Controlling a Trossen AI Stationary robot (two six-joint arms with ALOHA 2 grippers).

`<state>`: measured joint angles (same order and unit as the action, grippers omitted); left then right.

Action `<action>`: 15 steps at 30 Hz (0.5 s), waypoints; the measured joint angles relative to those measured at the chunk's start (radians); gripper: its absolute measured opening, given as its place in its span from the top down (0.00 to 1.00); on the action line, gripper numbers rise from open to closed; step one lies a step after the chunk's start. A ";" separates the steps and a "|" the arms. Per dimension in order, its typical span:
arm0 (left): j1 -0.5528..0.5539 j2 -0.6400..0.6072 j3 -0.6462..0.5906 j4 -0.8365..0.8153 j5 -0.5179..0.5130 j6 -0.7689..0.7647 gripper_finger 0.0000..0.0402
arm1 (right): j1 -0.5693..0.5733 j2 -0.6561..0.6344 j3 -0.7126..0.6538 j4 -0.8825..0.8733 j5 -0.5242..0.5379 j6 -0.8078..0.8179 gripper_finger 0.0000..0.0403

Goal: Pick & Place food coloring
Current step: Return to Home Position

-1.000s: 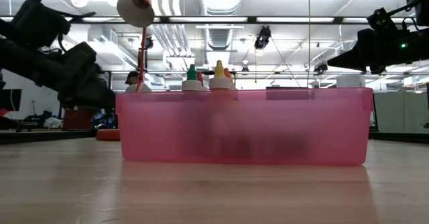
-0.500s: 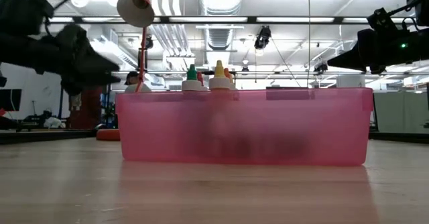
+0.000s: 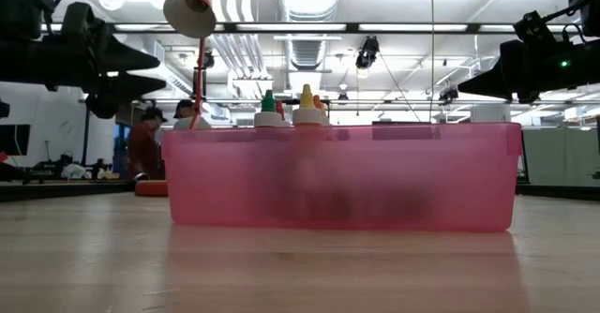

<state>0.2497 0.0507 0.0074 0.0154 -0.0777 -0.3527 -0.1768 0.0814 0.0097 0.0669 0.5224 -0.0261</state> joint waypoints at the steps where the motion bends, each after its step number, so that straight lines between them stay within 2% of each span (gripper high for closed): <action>1: 0.000 -0.004 0.000 0.000 0.000 0.000 0.49 | 0.000 0.000 0.000 0.000 0.000 -0.005 0.98; 15: 0.000 -0.050 -0.001 0.038 -0.012 -0.025 0.49 | 0.000 0.000 0.000 0.000 0.000 0.005 0.98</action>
<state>0.2499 0.0002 0.0063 0.0530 -0.0900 -0.3774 -0.1772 0.0814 0.0099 0.0669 0.5222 -0.0216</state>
